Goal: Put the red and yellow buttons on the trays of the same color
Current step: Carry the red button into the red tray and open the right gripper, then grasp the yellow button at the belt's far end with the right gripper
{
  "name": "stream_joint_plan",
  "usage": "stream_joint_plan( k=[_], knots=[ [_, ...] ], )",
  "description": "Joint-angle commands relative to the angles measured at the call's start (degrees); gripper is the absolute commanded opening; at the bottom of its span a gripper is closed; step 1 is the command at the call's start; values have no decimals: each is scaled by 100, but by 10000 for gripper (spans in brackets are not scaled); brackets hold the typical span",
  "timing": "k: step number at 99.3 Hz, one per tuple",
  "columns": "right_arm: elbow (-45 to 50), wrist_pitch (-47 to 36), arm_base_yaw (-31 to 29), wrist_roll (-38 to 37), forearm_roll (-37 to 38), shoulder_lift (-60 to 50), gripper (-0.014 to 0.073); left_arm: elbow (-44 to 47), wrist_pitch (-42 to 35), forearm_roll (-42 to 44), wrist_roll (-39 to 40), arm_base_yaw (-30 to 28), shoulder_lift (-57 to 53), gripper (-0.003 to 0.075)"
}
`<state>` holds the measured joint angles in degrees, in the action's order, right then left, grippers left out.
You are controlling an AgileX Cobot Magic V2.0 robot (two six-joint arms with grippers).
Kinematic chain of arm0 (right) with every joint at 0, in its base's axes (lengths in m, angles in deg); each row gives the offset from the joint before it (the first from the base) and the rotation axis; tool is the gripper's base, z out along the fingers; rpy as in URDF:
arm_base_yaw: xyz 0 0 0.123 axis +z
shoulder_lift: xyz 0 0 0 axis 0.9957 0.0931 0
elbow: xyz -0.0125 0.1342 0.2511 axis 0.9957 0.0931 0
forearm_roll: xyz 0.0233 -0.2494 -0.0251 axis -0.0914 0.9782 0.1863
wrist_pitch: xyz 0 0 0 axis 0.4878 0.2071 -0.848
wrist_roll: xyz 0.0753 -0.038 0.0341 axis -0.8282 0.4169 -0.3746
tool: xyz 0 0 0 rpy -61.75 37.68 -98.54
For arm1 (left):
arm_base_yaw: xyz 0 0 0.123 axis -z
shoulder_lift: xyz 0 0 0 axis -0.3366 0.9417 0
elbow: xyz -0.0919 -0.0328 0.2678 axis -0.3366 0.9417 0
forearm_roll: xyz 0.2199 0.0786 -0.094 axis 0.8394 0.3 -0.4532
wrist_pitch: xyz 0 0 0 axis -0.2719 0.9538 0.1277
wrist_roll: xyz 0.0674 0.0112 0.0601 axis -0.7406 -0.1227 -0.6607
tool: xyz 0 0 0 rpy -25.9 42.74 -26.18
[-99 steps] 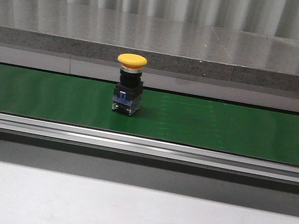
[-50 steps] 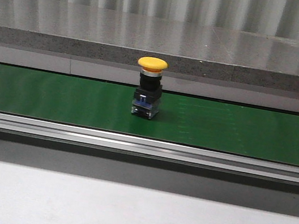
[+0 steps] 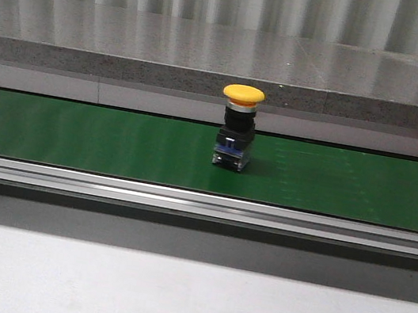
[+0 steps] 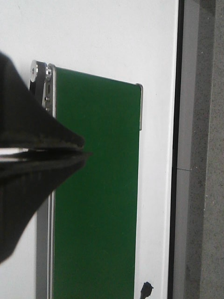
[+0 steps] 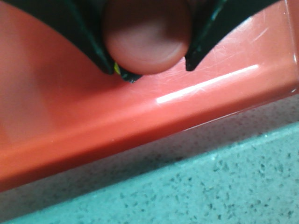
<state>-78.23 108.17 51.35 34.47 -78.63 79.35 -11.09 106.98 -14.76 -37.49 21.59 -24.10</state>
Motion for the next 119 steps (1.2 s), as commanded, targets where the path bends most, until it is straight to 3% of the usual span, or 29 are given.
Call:
stream_joint_plan(
  k=[1, 31, 41, 92, 119],
  knots=[
    [-197, -252, -29, 19, -208, -397, 20, -166, -417, -83, 13, 45, -14, -19],
    [-197, -251, -29, 23, -284, -386, 461, -166, -417, -83, 13, 45, -14, -19],
    [-197, -289, -29, 23, -304, -407, 538, -166, -417, -83, 13, 45, -14, -19],
    [-186, 489, -36, 192, -554, -1915, 547, -166, -417, -83, 13, 45, -14, -19],
    [1509, 618, -10, 924, -891, -3724, 547, -166, -417, -83, 13, 45, -14, -19]
  ],
)
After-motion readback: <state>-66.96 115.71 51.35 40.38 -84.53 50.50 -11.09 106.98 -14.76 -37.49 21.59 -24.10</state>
